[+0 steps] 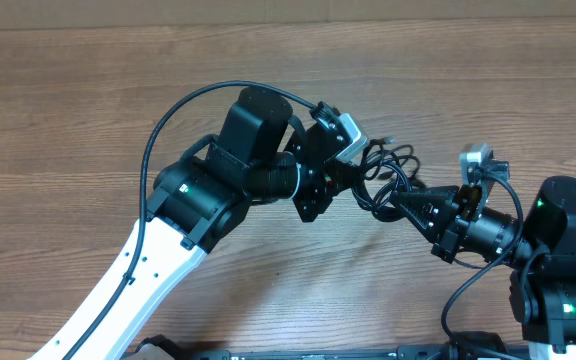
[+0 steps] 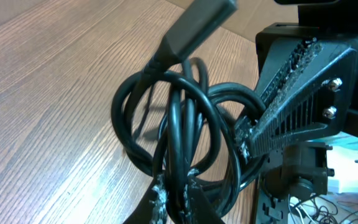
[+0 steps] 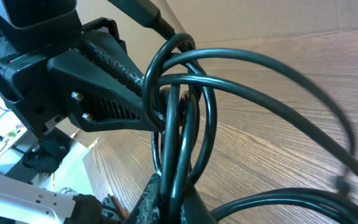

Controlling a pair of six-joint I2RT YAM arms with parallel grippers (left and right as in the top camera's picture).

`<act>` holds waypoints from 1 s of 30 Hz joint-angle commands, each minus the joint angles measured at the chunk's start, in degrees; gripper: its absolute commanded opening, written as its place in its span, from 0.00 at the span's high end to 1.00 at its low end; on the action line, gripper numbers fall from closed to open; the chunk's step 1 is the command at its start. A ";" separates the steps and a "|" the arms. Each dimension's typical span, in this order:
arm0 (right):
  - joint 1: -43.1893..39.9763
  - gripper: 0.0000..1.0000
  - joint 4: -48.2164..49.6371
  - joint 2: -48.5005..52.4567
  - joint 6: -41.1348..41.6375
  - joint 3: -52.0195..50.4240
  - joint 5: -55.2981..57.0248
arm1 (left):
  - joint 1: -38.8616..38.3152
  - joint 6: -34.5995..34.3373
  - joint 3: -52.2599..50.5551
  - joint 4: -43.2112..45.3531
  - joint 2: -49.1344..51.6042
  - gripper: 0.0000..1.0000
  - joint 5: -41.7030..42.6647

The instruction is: Untangle cables

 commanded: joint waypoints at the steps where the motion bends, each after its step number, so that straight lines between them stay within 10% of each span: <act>1: -0.15 0.96 0.66 -0.20 -0.35 1.25 -1.09 | -0.50 0.50 0.55 -0.20 0.42 0.96 1.57; 8: -0.15 0.94 0.33 -0.17 -0.37 1.25 -0.85 | -0.50 8.50 0.55 -0.46 0.42 0.96 1.60; 15: -0.15 0.14 -0.74 -0.17 -0.37 1.25 1.22 | -0.39 20.00 0.55 -0.46 0.42 0.96 -3.65; 30: -0.15 0.11 0.02 -0.20 -0.35 1.25 1.73 | -0.55 60.74 0.55 -0.66 0.42 0.96 -17.84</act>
